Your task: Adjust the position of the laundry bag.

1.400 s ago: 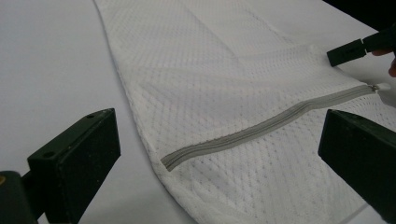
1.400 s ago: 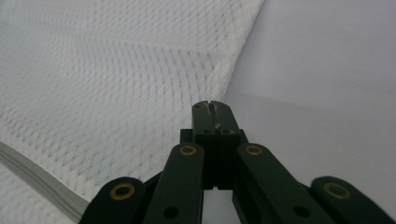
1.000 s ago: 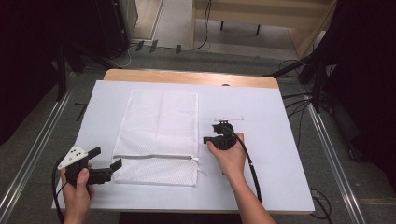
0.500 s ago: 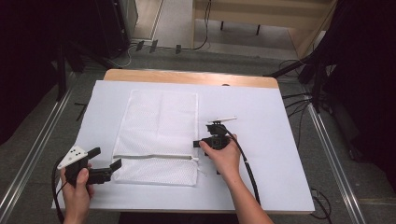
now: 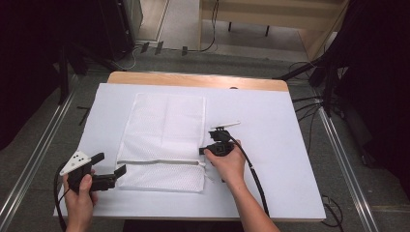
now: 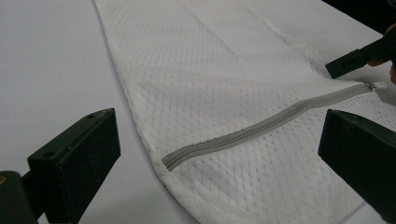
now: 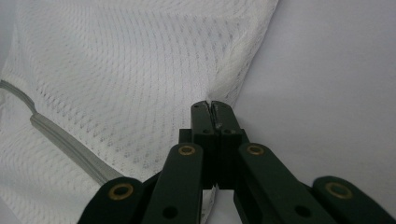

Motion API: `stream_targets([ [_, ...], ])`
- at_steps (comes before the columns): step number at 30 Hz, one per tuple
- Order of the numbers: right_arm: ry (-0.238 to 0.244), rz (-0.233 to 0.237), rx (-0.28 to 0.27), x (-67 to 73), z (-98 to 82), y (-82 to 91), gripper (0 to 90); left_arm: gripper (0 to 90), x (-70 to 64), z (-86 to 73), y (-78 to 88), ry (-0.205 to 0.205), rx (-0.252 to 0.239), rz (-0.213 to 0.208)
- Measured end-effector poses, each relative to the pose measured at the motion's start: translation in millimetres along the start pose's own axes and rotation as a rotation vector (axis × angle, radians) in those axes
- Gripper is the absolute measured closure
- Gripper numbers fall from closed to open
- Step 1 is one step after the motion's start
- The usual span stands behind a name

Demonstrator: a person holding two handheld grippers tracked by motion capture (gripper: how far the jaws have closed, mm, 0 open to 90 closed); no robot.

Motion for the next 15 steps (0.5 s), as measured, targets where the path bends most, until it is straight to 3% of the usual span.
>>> stream_targets([
  [8, 0.011, -0.023, -0.044, -6.9, 2.4, 17.2, 90.0, 0.0, -0.3, 0.4, 0.3, -0.001, -0.002, -0.003],
  [15, -0.01, -0.046, -0.088, -28.9, -4.8, 35.0, 90.0, 0.0, -1.6, -0.4, -0.5, -0.005, 0.003, -0.004],
])
Point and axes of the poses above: each handheld gripper's, and its own axes: y roughly backward along the jaws, z roughly out of its top, x roughly to its left, the point moved 10 cm from there along -y, roughly forward along the jaws, and after that the axes turned 6 degrees about z, right-handed, at the moved point
